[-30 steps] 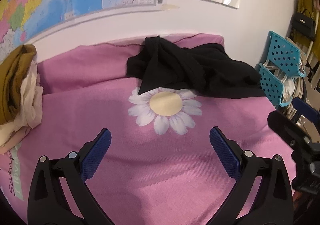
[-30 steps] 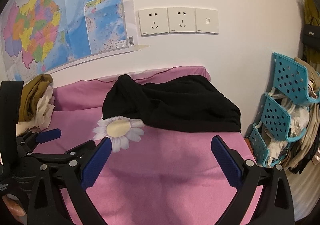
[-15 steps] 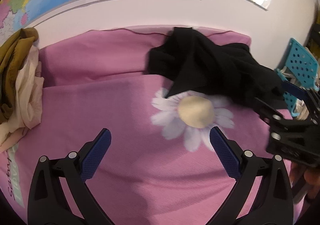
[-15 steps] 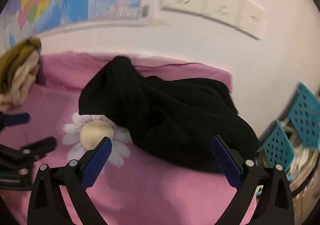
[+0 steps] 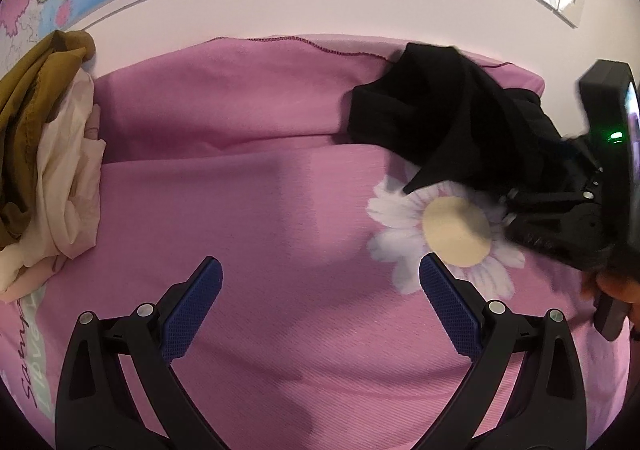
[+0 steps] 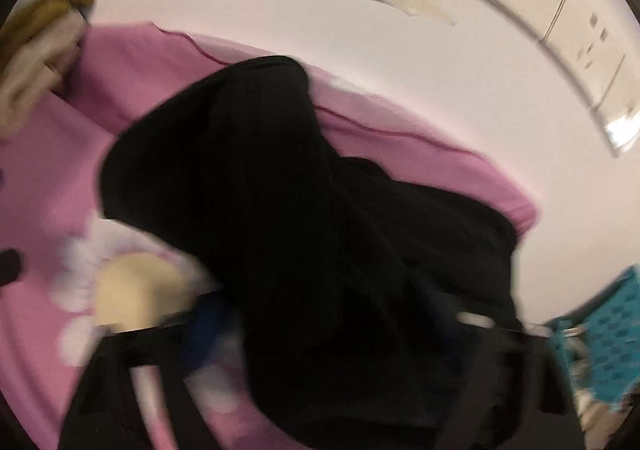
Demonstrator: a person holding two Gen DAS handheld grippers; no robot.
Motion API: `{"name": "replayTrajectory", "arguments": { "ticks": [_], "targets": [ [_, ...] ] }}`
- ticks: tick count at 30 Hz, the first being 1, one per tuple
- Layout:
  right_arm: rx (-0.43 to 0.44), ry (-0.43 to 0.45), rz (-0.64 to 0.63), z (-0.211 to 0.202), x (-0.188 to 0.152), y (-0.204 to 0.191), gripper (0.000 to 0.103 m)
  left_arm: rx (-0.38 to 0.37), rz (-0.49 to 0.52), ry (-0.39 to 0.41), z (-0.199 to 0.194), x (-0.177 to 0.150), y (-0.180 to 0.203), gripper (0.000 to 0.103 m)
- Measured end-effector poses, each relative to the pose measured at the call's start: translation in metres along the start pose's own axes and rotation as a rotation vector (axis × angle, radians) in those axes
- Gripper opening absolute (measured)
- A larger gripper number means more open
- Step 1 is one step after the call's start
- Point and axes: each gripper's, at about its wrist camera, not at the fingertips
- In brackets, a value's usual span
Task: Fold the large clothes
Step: 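Reach both tools to the black coat and close both grippers on it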
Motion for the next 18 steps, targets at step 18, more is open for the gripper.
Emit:
{"name": "replayTrajectory", "arguments": {
  "ticks": [18],
  "targets": [
    [-0.102,0.274,0.343,-0.122,-0.010,0.137,0.009,-0.122,0.104,0.057,0.024,0.040,0.019,0.097]
  ]
}}
Point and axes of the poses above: each gripper's, at about its wrist camera, not at the fingertips, and z roughly the way its jaws point, y to its right, x to its top, and after that the axes turned 11 degrees about -z, right-handed
